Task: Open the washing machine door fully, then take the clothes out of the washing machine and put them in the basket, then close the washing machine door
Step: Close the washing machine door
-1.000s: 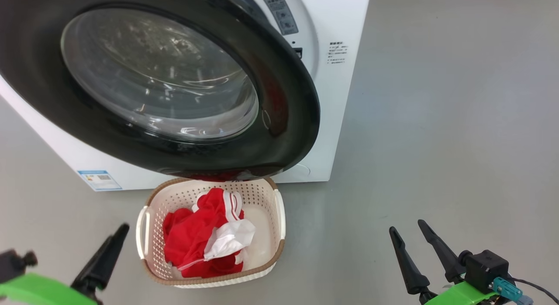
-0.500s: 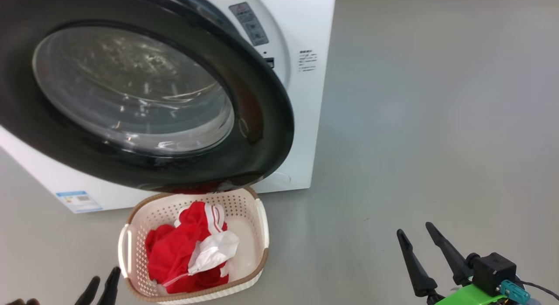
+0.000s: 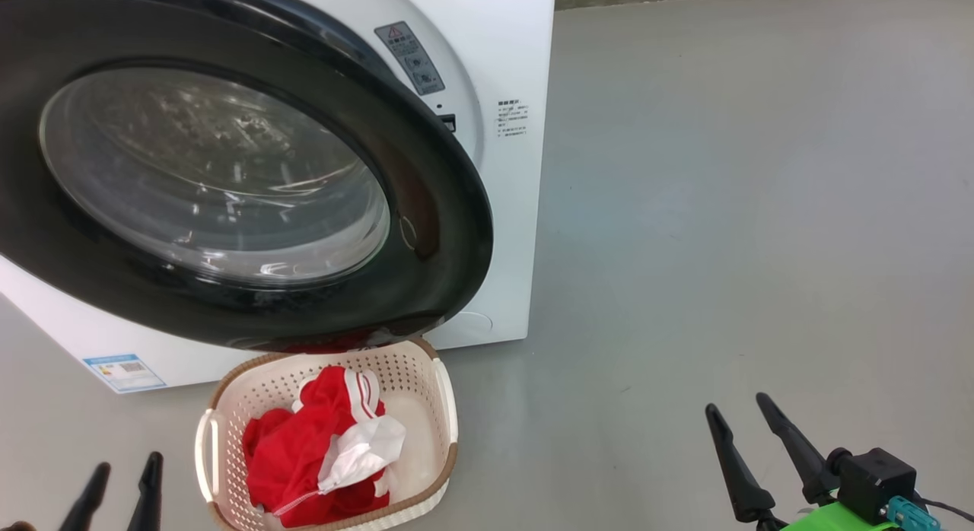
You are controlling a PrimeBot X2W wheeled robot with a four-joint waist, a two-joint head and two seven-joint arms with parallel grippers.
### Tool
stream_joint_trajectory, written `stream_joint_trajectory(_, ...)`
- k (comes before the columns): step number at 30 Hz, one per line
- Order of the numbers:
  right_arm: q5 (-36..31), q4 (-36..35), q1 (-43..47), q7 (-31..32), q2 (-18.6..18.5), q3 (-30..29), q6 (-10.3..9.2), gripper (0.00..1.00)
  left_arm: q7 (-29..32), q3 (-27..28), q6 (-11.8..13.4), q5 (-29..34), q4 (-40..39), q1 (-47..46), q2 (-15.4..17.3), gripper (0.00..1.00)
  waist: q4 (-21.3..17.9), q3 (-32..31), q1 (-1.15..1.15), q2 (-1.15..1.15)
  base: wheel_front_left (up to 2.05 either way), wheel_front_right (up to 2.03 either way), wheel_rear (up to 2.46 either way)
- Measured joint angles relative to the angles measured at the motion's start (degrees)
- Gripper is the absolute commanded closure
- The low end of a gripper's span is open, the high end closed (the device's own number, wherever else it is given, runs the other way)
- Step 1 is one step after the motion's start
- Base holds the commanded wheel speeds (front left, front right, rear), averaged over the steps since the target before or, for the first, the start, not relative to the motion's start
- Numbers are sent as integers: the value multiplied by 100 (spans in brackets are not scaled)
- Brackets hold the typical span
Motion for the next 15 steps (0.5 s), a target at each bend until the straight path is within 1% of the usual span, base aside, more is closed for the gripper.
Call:
stream_joint_trajectory(4, 5, -22, 4, 0, -4, -51, 0, 0, 0, 588, 0, 771, -199, 129, -330, 0, 3, -20, 0, 0, 0, 0, 0)
stream_joint_trajectory(8, 5, -40, 73, 0, -14, -127, 0, 0, 0, 979, 0, 1419, -401, 275, -661, 0, 14, -51, 0, 0, 0, 0, 0)
stream_joint_trajectory(12, 5, -43, 76, 0, -15, -134, 0, 0, 0, 1146, 0, 1860, -490, 385, -950, 0, 26, -77, 0, 0, 0, 0, 0)
stream_joint_trajectory(15, 5, -42, 76, 0, -14, -143, 0, 0, 0, 1225, 0, 2017, -490, 472, -1125, 0, 32, -98, 0, 0, 0, 0, 0)
